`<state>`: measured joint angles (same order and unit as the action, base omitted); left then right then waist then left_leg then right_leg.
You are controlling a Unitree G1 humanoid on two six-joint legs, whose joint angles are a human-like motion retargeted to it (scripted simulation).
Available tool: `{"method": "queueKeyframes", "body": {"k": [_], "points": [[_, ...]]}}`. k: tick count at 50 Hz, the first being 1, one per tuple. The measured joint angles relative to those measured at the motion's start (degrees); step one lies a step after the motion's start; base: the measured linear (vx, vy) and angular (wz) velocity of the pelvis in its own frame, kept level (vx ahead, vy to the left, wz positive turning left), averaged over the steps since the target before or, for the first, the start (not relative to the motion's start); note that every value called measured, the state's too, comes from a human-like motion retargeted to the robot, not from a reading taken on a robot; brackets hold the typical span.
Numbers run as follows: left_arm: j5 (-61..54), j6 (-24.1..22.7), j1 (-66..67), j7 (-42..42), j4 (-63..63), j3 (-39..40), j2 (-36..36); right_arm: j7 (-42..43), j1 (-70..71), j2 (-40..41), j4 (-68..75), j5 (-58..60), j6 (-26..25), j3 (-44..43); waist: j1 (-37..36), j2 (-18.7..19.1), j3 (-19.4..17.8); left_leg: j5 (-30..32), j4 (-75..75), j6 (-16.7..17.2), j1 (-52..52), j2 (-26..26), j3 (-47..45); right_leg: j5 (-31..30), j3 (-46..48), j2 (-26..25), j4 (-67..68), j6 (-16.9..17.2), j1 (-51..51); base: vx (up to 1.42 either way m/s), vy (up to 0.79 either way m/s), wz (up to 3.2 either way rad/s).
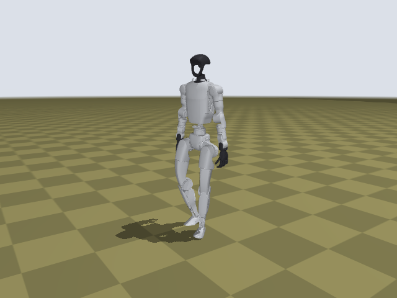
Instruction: In place motions
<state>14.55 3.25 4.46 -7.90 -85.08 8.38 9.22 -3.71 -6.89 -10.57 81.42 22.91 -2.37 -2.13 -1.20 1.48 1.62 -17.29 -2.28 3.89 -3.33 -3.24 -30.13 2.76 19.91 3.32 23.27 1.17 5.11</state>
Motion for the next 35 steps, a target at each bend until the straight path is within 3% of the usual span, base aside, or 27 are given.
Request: {"method": "queueKeyframes", "body": {"k": [6,10,11,12,15,17,22,35], "points": [[0.28,0.41,0.6,0.26,-1.05,0.9,0.61,-0.15,0.36,-0.21,-0.18,-0.14,-0.33,0.15,-1.4,-4.63,-1.11,0.73,-0.15,-0.3,0.39,4.25,2.17,0.39,-8.84,-2.86,-9.97,4.53,0.38,0.07,-0.01,0.76],[0.62,0.6,1.63,-0.3,-1.88,1.44,0.69,-0.24,0.64,0.0,-0.41,-0.73,-0.31,0.01,-0.87,-7.24,-2.13,1.19,0.04,-0.83,2.02,7.87,5.06,-2.25,-6.11,-1.81,-18.19,3.76,-2.79,0.1,0.0,0.73],[1.08,0.82,1.8,-0.31,-2.34,1.63,0.59,-0.44,0.67,-0.06,-0.31,-0.72,-0.32,-0.04,-2.52,-7.46,-1.69,1.25,0.04,-0.75,1.92,8.02,4.44,-1.48,-1.63,-0.24,-18.51,4.92,-3.99,0.13,0.03,-0.02],[1.45,1.03,1.99,-0.2,-2.8,1.63,0.39,-0.63,0.63,-0.11,-0.21,-0.64,-0.36,-0.29,-3.77,-7.5,-1.32,1.37,-0.03,-0.71,1.83,8.14,4.39,-1.12,0.97,0.73,-18.77,5.93,-4.81,0.15,0.05,0.05],[0.83,1.26,2.66,1.16,-3.82,0.86,-1.17,-0.73,0.44,-0.18,-0.28,-0.36,-0.6,-1.55,-5.56,-7.02,-0.83,1.86,-0.41,-0.76,1.63,8.2,6.36,-2.07,-2.55,0.55,-19.21,7.37,-4.74,0.08,0.04,0.38],[-0.87,0.63,3.12,1.29,-3.85,1.07,-2.24,-0.41,1.07,-0.21,-0.95,-0.63,-0.46,-1.12,-6.05,-6.95,-1.32,1.73,-0.49,-1.45,1.9,8.39,6.66,-2.11,2.84,1.44,-19.88,7.09,-5.84,0.0,0.0,0.0],[-0.45,0.8,4.59,-0.48,-3.74,2.61,-3.61,-0.43,2.37,0.3,-2.22,-0.69,-0.16,1.28,-4.37,-6.42,-0.74,1.51,-0.42,-3.4,1.81,8.99,9.3,-1.87,0.99,0.82,-20.72,6.88,-6.58,0.02,-0.01,0.06],[-0.49,1.09,2.1,-0.84,-1.62,0.48,-2.78,-1.96,2.4,1.19,-3.28,1.3,0.93,4.57,-5.25,-6.13,-0.48,3.31,-0.23,-3.66,2.0,8.65,9.75,-2.27,1.13,0.46,-21.71,6.36,-7.06,-0.01,-0.05,-0.01]]}}
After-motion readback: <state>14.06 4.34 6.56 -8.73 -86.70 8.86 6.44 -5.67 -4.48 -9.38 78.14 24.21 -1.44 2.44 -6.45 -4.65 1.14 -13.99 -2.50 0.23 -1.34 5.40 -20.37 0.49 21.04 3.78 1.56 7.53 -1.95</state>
